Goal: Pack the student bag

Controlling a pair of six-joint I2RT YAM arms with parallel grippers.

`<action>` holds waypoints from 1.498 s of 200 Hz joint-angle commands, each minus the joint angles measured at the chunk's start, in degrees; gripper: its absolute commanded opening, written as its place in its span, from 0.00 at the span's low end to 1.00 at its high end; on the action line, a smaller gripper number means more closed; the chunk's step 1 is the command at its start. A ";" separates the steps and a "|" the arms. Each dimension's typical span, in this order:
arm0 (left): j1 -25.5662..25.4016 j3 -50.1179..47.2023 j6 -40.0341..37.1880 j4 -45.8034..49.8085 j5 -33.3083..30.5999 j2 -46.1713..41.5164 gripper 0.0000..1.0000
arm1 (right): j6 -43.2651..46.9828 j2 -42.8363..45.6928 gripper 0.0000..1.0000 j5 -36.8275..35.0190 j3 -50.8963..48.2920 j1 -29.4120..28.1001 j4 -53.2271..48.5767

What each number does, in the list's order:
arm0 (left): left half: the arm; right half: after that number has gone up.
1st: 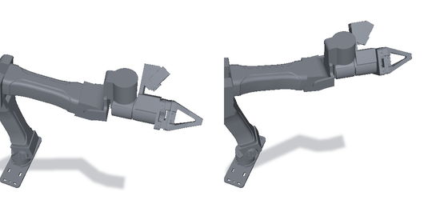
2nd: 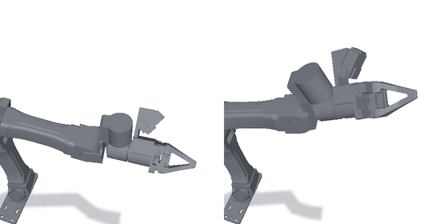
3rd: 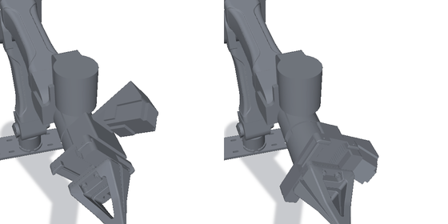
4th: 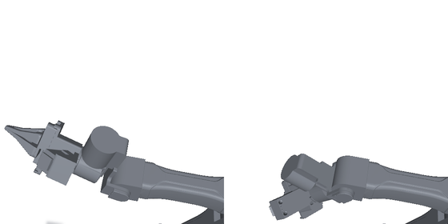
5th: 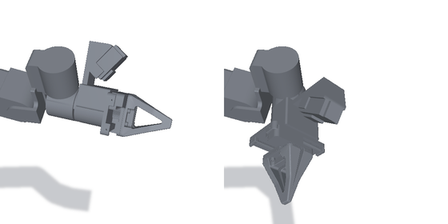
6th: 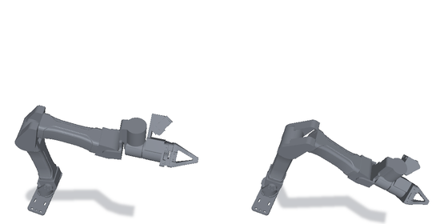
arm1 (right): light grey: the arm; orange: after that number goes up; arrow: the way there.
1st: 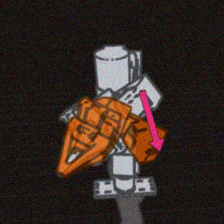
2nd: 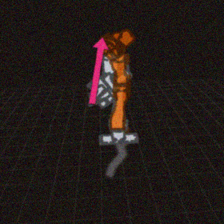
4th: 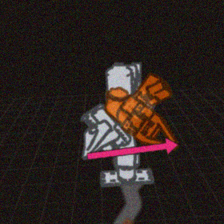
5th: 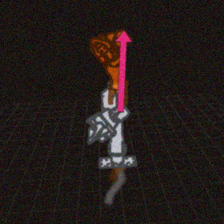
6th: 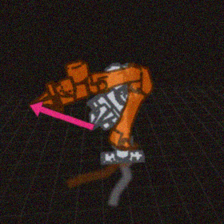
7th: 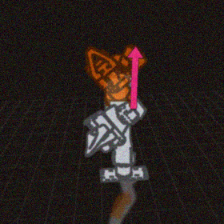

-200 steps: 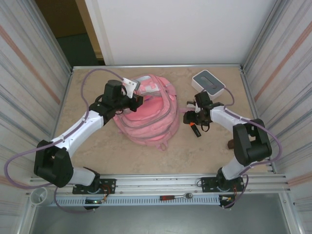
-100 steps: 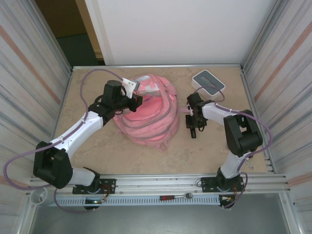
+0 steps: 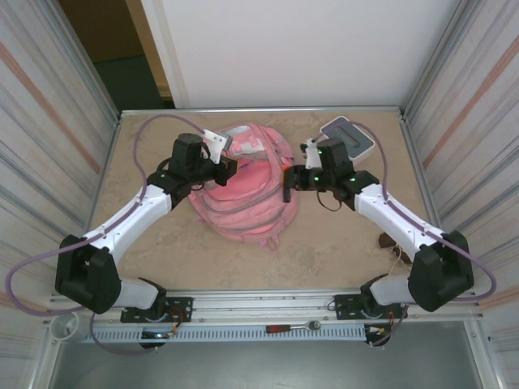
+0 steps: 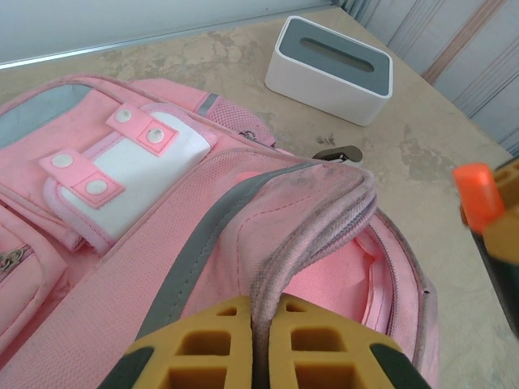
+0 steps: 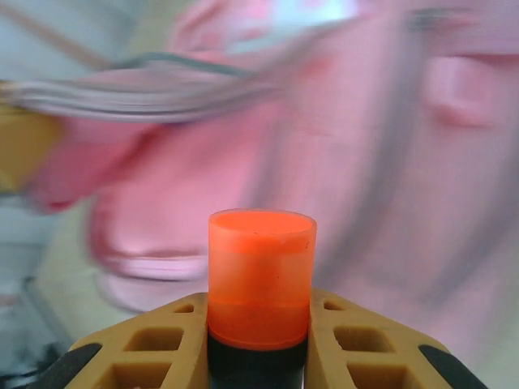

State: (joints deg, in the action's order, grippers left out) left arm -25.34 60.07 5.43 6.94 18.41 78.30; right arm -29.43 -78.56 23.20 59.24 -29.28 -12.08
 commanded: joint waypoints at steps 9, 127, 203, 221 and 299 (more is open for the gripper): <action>0.21 0.35 1.96 -5.37 0.46 -2.90 0.00 | -11.94 -8.25 0.20 10.51 3.08 -6.23 11.98; 0.15 0.66 1.88 -4.79 1.79 -3.68 0.00 | -34.11 -20.63 0.44 -4.69 3.53 -7.23 32.80; 0.19 0.06 1.30 -4.58 1.29 -3.53 0.00 | -16.98 -6.71 0.53 -8.51 -3.79 -7.65 21.04; 0.16 -0.11 1.16 -4.48 0.84 -3.60 0.00 | -9.24 -0.61 0.55 -15.12 -5.04 -7.19 10.97; 0.21 -0.93 1.49 -4.31 0.10 -4.10 0.00 | 12.36 -7.82 0.75 -22.99 4.12 14.17 -10.65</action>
State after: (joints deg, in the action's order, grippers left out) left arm -25.39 59.11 6.26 6.11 18.37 77.54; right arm -27.44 -79.35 4.03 58.13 -18.02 -13.96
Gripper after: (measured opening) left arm 0.095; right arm 0.735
